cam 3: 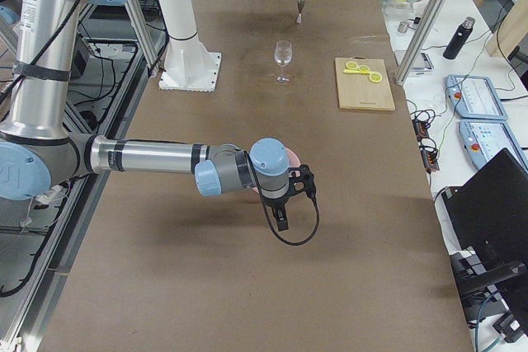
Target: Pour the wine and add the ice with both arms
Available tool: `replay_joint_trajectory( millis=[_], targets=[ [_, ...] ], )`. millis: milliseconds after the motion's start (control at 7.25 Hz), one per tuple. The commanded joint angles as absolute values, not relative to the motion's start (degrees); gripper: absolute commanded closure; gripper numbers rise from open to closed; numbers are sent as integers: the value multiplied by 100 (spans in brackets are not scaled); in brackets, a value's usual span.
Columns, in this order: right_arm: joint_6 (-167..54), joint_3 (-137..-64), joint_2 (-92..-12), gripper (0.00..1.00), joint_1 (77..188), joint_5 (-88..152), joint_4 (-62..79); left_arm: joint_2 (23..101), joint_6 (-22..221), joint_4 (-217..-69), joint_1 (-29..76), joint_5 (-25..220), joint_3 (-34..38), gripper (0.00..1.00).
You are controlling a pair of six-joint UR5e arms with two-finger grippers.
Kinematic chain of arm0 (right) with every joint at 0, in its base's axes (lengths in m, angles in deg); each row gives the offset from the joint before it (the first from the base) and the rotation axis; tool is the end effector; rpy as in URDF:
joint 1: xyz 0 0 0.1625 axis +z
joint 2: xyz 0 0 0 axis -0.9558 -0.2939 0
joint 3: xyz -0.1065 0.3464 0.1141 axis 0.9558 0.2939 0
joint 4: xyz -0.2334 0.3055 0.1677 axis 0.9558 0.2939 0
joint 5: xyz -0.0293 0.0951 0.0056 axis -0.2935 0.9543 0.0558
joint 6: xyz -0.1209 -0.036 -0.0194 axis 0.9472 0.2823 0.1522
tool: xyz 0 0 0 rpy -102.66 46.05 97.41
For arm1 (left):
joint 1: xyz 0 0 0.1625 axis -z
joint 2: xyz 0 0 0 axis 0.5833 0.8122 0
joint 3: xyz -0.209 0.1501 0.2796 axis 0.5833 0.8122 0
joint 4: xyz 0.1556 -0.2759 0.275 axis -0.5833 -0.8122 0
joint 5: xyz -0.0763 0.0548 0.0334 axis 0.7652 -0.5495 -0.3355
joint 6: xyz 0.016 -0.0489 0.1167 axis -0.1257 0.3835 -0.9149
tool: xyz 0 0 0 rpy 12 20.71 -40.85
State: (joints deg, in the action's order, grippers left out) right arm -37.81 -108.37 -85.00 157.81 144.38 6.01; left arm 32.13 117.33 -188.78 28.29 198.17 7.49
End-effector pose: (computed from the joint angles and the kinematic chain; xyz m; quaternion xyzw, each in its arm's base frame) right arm 0.0034 -0.4360 0.6066 0.1039 -0.3874 -0.1058 0.9099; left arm 0.1450 -0.4469 0.5128 0.3583 0.4612 0.1100 0.8042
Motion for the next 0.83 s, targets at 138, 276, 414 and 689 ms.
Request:
replay_joint_trajectory(
  millis=[138, 276, 414, 689],
  targets=[
    [-3781, -10836, -8500, 0, 15781, 14438, 601, 3979, 9258, -15930, 4269, 20709, 753, 3],
    [-3773, -10836, -8500, 0, 15781, 14438, 601, 4208, 8337, -14797, 4602, 20709, 779, 3],
    [-3773, -10836, -8500, 0, 15781, 14438, 601, 4506, 7370, -13463, 4918, 20639, 779, 2],
    [-3764, -10836, -8500, 0, 15781, 14429, 601, 4693, 6149, -11543, 5412, 20586, 674, 2]
  ],
)
